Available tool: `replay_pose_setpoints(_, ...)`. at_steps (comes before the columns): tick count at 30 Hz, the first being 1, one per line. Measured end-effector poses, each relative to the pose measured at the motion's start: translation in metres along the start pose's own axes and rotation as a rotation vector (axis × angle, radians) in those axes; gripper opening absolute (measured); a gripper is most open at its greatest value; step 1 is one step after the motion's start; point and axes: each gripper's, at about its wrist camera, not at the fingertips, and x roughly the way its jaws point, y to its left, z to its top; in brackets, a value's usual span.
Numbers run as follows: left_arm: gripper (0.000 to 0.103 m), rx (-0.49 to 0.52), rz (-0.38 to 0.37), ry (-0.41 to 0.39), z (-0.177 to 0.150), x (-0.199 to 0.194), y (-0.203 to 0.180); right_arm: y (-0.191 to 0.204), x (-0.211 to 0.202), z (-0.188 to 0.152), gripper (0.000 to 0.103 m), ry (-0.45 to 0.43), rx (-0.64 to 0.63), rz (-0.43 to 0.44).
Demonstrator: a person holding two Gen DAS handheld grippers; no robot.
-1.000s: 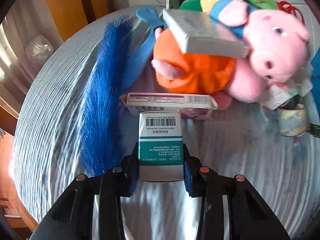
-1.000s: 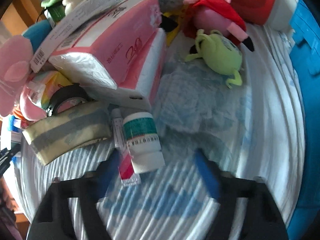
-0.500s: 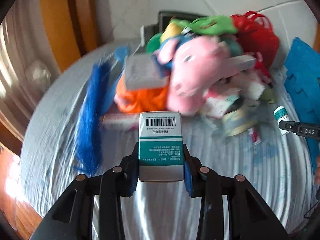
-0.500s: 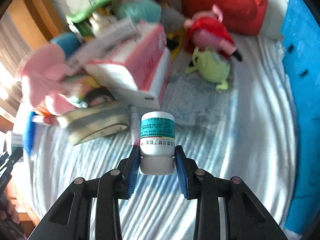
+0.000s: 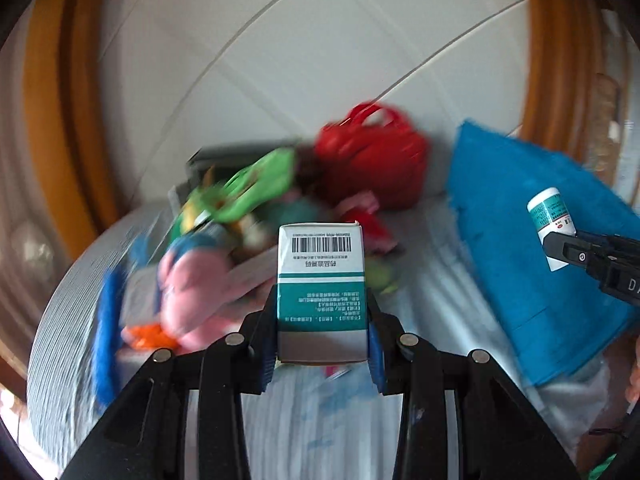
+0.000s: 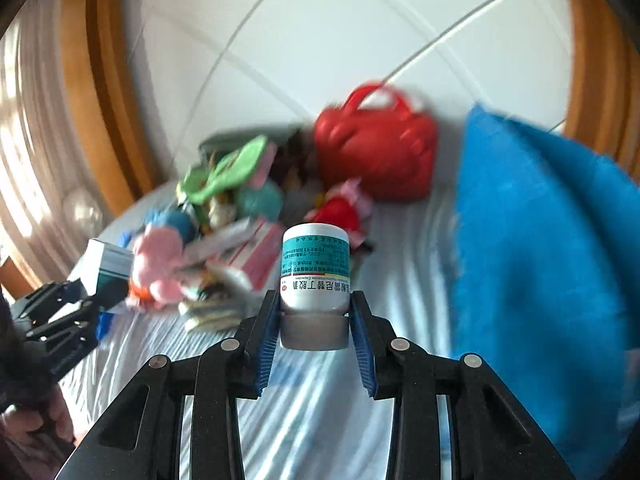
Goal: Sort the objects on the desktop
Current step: 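Lower the white-green box and white jar into the blue bin, opening both tools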
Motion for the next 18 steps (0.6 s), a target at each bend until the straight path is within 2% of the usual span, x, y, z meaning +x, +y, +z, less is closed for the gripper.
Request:
replay_pose_setpoints(5, 0.036, 0.03, -0.051, -0.065, 0.035, -0.019, -0.073, -0.061, -0.055, 0.013, 0.034, -0.116, 0.026, -0.083)
replay_pose_setpoints(8, 0.036, 0.072, -0.082, -0.11, 0.054, -0.027, -0.122, -0.104, -0.073, 0.017, 0.034, -0.142, 0.048, -0.141)
replay_pose_setpoints(13, 0.036, 0.142, -0.151, -0.149, 0.082, -0.041, -0.207, -0.174, -0.084, 0.017, 0.034, -0.128, 0.066, -0.233)
replay_pose_setpoints(18, 0.036, 0.189, -0.224, -0.089, 0.106, -0.033, -0.288, -0.243, -0.082, 0.016, 0.034, -0.073, 0.065, -0.326)
